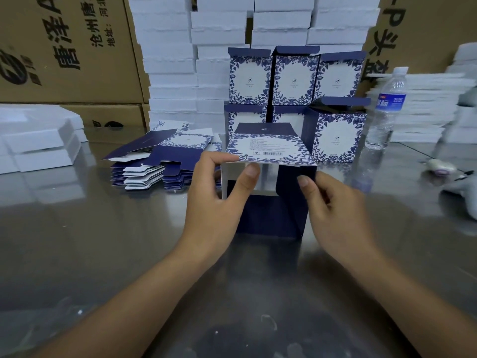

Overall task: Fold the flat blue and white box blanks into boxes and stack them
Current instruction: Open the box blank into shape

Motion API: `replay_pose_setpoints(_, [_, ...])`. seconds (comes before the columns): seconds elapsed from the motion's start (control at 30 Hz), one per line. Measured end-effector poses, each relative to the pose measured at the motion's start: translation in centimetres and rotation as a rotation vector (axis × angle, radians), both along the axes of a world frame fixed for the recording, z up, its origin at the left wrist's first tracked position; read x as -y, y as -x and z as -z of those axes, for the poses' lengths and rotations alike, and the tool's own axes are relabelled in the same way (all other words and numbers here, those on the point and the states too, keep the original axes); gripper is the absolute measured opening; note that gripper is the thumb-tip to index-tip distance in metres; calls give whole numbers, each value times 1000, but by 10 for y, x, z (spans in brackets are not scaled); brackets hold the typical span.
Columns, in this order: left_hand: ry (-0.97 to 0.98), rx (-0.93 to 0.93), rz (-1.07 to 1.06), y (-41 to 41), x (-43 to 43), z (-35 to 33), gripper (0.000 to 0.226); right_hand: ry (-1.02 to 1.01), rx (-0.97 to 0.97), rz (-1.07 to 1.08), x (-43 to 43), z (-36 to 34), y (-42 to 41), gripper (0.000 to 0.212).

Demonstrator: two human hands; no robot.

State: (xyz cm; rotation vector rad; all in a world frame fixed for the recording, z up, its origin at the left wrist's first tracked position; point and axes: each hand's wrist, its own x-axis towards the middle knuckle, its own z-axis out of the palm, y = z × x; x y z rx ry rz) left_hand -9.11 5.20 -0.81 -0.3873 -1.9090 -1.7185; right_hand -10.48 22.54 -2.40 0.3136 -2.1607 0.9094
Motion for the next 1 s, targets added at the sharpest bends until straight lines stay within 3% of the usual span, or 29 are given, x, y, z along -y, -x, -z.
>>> replay_pose_setpoints(0.27, [-3,15,-7,2,2,0,39,-161,154,29,-1,3,-1,48])
replay_pose_setpoints(0.83, [12,22,-31,5,1,3,35,-287,388,46,-5,1,-3,51])
replay_pose_setpoints(1.0, [23,28,-28,5,2,2,29,-510,501,172,-4,1,-6,50])
